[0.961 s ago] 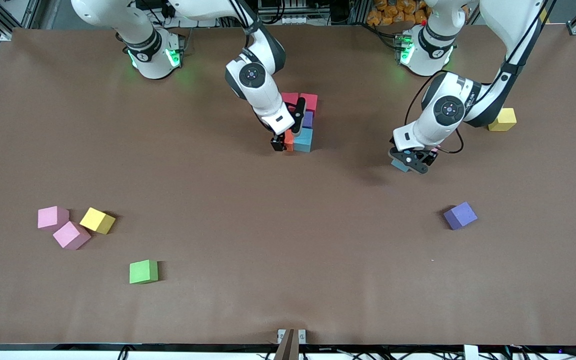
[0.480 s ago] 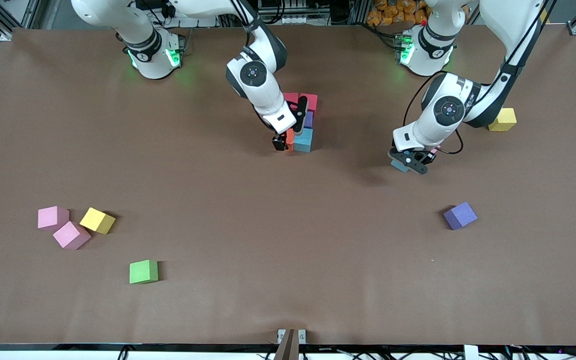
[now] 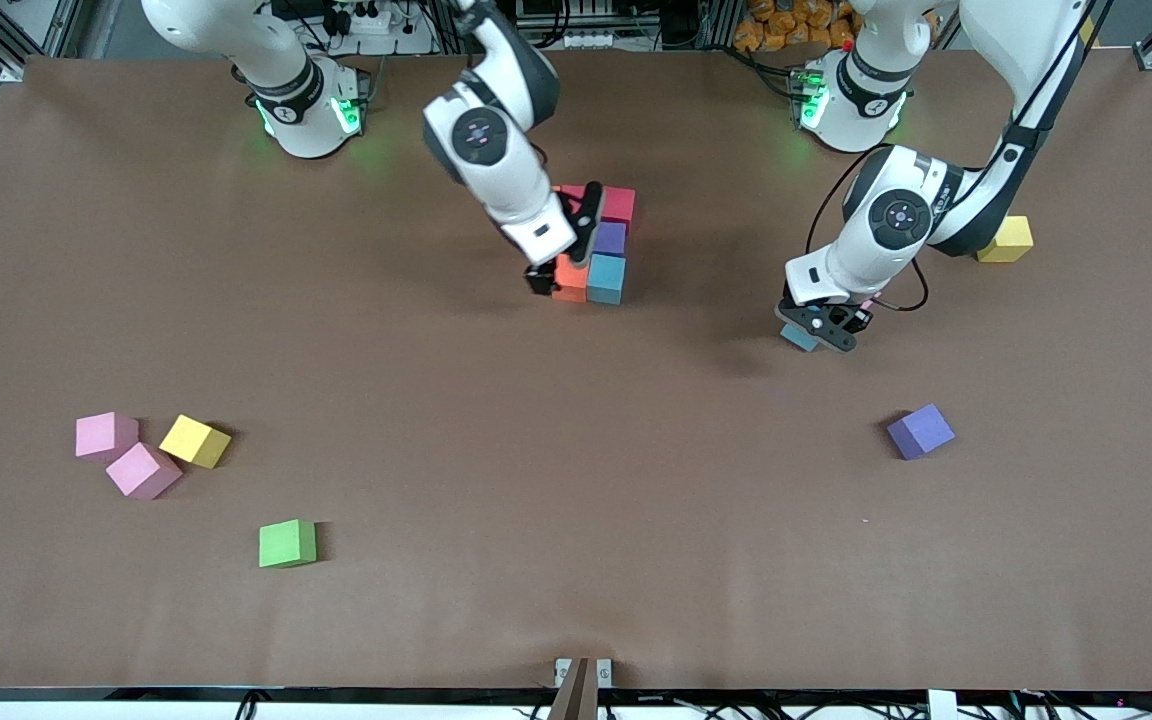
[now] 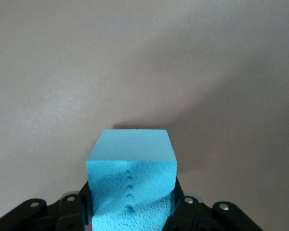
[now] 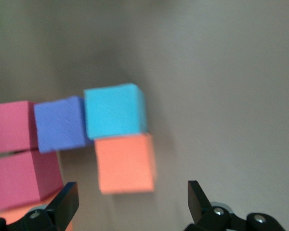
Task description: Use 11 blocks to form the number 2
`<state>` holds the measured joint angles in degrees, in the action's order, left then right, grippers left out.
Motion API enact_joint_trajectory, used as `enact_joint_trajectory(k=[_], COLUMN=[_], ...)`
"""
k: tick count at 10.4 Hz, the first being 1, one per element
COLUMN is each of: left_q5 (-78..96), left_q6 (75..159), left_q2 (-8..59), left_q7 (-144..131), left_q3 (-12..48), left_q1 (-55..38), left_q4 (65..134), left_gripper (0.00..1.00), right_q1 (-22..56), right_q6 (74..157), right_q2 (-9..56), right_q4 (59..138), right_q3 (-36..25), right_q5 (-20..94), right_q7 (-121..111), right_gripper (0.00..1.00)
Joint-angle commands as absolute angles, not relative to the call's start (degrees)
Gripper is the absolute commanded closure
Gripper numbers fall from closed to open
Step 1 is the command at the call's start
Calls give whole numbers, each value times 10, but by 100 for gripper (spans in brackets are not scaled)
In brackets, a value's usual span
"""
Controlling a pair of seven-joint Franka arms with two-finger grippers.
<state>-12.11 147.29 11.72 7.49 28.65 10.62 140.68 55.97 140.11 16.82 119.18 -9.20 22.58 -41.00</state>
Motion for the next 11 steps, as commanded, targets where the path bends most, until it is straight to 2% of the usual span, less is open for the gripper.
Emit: enact_joint_trajectory(k=[1, 3, 4, 7, 11], left_q5=[-111, -72, -38, 1, 39], left_q6=[1444, 1400, 1370, 1311, 1302], left_q2=[100, 103, 105, 111, 141], left_q7=[72, 27, -7, -181, -465], left_q3=[292, 292, 292, 291, 286], left_q1=[83, 27, -1, -77, -198], left_q4=[1379, 1326, 1295, 1224, 1158], left_gripper=[58, 58, 58, 58, 59], right_q1=[515, 465, 416, 289, 162], right_q6=[1299, 1281, 1281, 1263, 1265], right_q2=[136, 147, 156, 174, 217], right_q4=[1165, 1125, 1107, 1088, 1088], right_q3=[-169, -219, -218, -218, -215], right_q5=[229, 182, 147, 141, 148], right_q7=[-421, -426, -426, -452, -670], right_gripper=[0, 0, 0, 0, 0])
